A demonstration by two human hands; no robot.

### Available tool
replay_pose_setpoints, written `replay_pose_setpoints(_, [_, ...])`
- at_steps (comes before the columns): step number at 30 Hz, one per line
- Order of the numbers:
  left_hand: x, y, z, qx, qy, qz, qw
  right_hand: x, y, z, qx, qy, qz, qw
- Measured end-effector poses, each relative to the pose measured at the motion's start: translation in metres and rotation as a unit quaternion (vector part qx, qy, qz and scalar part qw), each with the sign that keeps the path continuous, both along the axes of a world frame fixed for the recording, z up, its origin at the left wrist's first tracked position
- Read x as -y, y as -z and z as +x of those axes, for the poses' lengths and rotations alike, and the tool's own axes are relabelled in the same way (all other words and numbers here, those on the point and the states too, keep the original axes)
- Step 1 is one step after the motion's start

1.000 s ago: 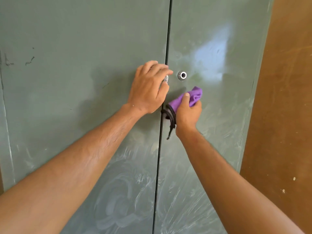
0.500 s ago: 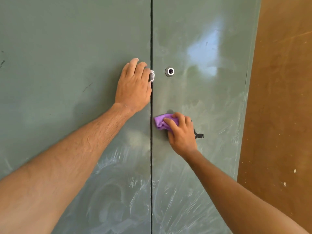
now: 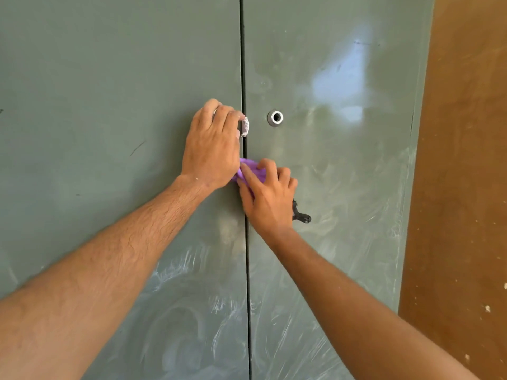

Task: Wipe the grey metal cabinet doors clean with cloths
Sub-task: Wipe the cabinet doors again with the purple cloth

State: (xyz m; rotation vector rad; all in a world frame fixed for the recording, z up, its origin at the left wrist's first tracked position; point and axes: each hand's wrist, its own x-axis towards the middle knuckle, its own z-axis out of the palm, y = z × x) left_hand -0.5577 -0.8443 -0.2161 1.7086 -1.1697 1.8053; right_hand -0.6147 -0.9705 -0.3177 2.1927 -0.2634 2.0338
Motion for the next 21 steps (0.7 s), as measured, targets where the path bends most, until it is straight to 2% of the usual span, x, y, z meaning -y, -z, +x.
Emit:
replay_pose_setpoints(3, [-0.002, -0.001, 0.0, 0.004, -0.006, 0.012, 1.0, -0.008, 0.016, 0.006, 0.017, -0.022, 0.012, 1.0])
replay_pose_setpoints(6, [-0.005, -0.002, -0.002, -0.008, -0.016, 0.022, 1.0, 0.011, 0.055, -0.014, -0.047, -0.054, -0.083, 0.994])
replay_pose_setpoints(8, [-0.005, -0.003, -0.003, -0.015, -0.021, 0.029, 0.999, 0.023, 0.039, -0.017, -0.063, -0.057, -0.132, 0.988])
replay_pose_setpoints(9, [-0.005, -0.003, -0.004, -0.014, -0.023, 0.031, 0.999, 0.023, 0.022, -0.015, -0.051, -0.055, -0.127, 0.989])
replay_pose_setpoints(11, [-0.004, -0.002, -0.004, -0.011, -0.028, 0.029, 0.999, 0.014, -0.008, -0.004, -0.003, -0.045, -0.048, 0.998])
replay_pose_setpoints(13, [-0.004, -0.002, -0.003, -0.009, -0.035, 0.027, 0.999, 0.0, -0.007, 0.002, 0.026, -0.059, -0.016, 0.998])
replay_pose_setpoints(16, [-0.003, -0.002, -0.002, -0.003, -0.041, 0.028, 0.999, 0.022, 0.046, -0.008, -0.071, -0.062, -0.145, 0.985])
replay_pose_setpoints(17, [-0.003, -0.001, -0.001, 0.003, -0.041, 0.028, 0.999, 0.042, 0.057, -0.017, -0.092, -0.051, -0.153, 0.983])
replay_pose_setpoints(18, [-0.003, -0.001, 0.0, 0.008, -0.042, 0.025, 0.999, 0.065, 0.056, -0.025, -0.082, -0.034, -0.109, 0.99])
replay_pose_setpoints(19, [-0.002, 0.0, 0.001, 0.011, -0.047, 0.023, 0.999, 0.086, 0.047, -0.029, -0.041, -0.016, -0.02, 0.999])
replay_pose_setpoints(21, [0.0, 0.002, 0.003, 0.016, -0.065, 0.015, 0.998, 0.112, 0.001, -0.034, 0.08, 0.006, 0.179, 0.981])
